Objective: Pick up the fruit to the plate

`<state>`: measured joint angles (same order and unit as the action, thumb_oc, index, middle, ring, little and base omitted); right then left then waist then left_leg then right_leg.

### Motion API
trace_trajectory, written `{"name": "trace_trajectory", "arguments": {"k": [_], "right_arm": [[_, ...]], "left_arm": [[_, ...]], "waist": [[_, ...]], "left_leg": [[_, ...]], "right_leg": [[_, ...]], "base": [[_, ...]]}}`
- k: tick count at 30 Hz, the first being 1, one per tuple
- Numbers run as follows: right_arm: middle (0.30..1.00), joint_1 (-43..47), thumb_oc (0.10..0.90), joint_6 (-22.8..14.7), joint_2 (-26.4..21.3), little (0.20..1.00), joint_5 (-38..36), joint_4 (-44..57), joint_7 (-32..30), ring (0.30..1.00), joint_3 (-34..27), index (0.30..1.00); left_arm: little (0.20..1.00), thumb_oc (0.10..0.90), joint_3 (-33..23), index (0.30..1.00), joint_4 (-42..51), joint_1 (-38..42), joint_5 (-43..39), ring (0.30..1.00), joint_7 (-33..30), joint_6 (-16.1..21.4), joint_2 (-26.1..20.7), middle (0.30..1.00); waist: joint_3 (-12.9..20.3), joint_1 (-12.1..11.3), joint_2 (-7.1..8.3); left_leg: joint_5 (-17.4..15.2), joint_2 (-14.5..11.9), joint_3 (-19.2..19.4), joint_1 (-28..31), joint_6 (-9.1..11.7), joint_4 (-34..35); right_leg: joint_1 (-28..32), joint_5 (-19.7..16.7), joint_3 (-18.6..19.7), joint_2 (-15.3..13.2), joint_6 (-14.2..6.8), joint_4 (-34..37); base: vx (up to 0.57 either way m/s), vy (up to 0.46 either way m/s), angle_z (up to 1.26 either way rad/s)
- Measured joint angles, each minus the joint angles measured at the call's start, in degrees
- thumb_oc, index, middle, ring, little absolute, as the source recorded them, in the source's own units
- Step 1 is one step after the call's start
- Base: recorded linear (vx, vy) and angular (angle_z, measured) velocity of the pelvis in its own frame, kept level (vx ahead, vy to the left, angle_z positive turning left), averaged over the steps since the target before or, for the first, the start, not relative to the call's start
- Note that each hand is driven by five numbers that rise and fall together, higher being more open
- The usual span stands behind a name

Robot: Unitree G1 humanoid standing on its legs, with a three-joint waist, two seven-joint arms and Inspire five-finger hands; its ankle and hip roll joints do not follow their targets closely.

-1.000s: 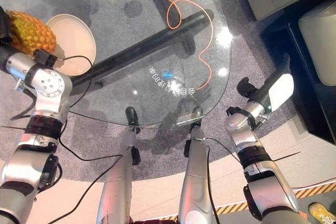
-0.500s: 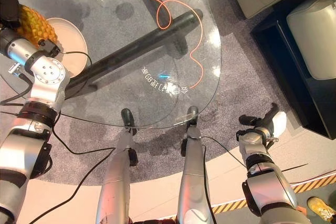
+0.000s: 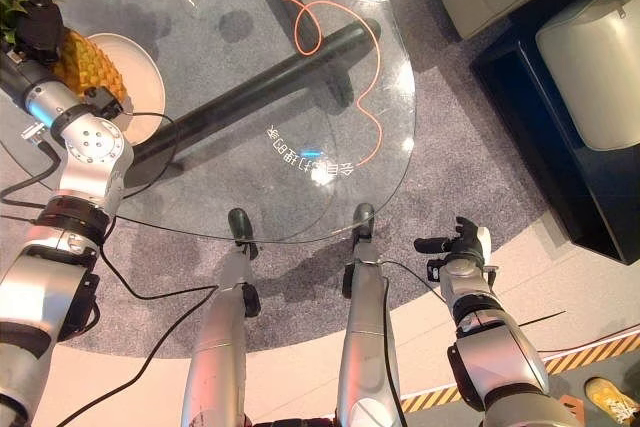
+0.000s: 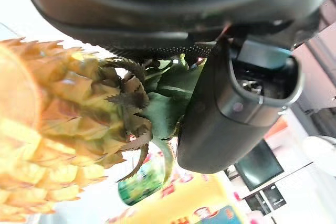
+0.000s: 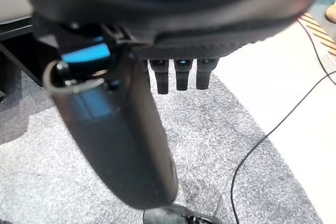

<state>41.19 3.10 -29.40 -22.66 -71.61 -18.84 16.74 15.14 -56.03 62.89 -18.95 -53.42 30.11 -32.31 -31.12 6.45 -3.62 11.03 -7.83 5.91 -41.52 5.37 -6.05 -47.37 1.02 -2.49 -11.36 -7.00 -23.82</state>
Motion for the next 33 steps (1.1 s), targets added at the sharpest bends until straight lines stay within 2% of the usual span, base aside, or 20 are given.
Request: {"name": "trace_trajectory", "arguments": {"k": [9,10,13,29,31,33], "right_arm": [[0.900,0.83,0.800,-0.04,0.00,0.900,0.04,0.11,-0.01,0.900,0.00,0.900],[0.900,0.83,0.800,-0.04,0.01,0.900,0.04,0.17,-0.01,0.900,0.01,0.900],[0.900,0.84,0.800,-0.11,0.01,0.900,0.08,0.17,-0.01,0.900,0.00,0.900],[0.900,1.17,0.800,-0.77,0.08,0.900,0.10,0.25,-0.35,0.900,0.01,0.900],[0.900,1.27,0.800,-0.80,0.09,0.900,0.10,0.25,-0.36,0.900,0.01,0.900],[0.900,1.34,0.800,-1.12,0.10,0.900,0.10,0.25,-0.42,0.900,0.01,0.900]], "left_arm": [[0.200,0.100,0.01,0.300,-0.35,0.75,-0.67,0.300,2.93,-0.01,0.00,0.300],[0.367,0.267,0.01,0.444,-0.35,0.75,-0.67,0.444,2.96,-0.01,0.00,0.444],[0.428,0.328,0.01,0.495,-1.03,0.80,-0.68,0.495,2.96,-0.01,0.00,0.495],[0.411,0.311,-0.03,0.481,-3.63,2.66,-2.09,0.481,3.14,0.13,-0.04,0.481],[0.428,0.328,-0.03,0.495,-3.64,2.66,-2.10,0.495,3.18,0.21,-0.04,0.495],[0.499,0.399,-0.03,0.556,-3.64,2.65,-2.35,0.556,3.32,0.34,-0.04,0.556]], "waist": [[-0.04,0.04,0.94],[-0.04,0.04,0.94],[-0.04,0.06,0.94],[-0.03,0.06,0.96],[-0.03,0.04,0.96],[-0.03,0.01,0.96]], "left_leg": [[0.06,-0.04,-0.05,-0.78,0.06,0.00],[0.06,-0.04,-0.05,-0.78,0.06,0.00],[0.07,-0.04,-0.05,-0.78,0.06,-0.01],[0.09,-0.04,-0.08,-1.77,0.08,-0.02],[0.09,-0.04,-0.09,-1.77,0.08,-0.01],[0.10,-0.04,-0.11,-1.78,0.09,-0.01]], "right_leg": [[-0.71,0.00,-0.02,0.03,0.00,0.02],[-0.71,0.00,-0.02,0.03,0.00,0.02],[-0.72,0.00,-0.02,0.03,0.00,0.01],[-1.68,0.00,-0.07,0.05,0.00,0.00],[-1.67,0.00,-0.07,0.05,0.00,0.00],[-1.67,0.00,-0.07,0.05,0.00,-0.01]], "base": [[0.00,0.000,0.00],[0.00,0.000,0.00],[0.00,0.000,0.00],[0.00,0.000,0.00],[0.00,0.000,0.00],[0.00,0.000,0.00]]}}
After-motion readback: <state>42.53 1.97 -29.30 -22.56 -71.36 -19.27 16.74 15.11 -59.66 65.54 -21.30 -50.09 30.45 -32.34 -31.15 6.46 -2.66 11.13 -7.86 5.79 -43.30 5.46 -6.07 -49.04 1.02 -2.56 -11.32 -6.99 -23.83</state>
